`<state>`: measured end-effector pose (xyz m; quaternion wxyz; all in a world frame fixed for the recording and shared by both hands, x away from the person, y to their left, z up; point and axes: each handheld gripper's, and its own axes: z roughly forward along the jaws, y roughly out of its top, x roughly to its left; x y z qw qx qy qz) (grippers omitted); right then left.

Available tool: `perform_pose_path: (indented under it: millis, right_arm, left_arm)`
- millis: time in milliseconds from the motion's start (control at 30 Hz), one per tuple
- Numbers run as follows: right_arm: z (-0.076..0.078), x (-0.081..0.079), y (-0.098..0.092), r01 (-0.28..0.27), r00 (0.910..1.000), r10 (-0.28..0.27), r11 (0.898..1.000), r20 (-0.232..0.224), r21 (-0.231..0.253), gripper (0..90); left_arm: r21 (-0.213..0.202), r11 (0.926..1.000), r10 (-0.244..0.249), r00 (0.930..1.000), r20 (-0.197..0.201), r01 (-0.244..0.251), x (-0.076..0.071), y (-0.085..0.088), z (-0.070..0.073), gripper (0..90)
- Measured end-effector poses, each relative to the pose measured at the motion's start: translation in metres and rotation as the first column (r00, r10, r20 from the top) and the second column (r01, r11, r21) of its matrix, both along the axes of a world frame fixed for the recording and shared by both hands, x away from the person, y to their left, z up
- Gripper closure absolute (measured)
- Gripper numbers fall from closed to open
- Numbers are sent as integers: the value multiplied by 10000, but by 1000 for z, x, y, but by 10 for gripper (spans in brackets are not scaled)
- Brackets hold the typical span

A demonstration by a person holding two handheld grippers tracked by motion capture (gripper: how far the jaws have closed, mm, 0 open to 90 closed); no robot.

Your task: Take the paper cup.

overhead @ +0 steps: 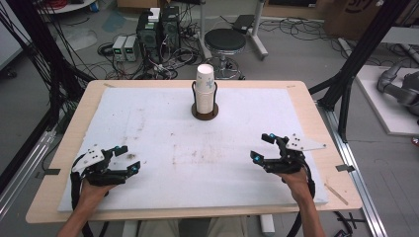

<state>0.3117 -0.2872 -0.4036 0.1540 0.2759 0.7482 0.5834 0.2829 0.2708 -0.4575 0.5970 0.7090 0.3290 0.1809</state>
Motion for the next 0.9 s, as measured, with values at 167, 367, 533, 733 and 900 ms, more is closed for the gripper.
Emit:
perform_pose_path:
  millis: [167,367,533,733,900]
  right_arm:
    - [19,8,-1,-21,10000,23,9999,92,-151,188]
    - [39,17,0,-83,9996,89,9996,251,-255,188]
    - [52,24,2,-135,9999,136,9990,21,-437,188]
    - [66,32,3,-163,9999,162,9982,-19,-576,188]
    - [84,47,4,-105,9999,98,9962,-77,-865,188]
  left_arm:
    - [3,10000,11,10000,-16,-11,0,0,0,161]
    - [8,10000,37,10000,-20,-37,0,0,0,161]
    - [-16,10000,15,10000,-39,-15,1,0,0,161]
    - [-11,10000,-16,10000,-53,16,1,0,0,161]
    - [-8,10000,-21,10000,-51,21,1,0,0,161]
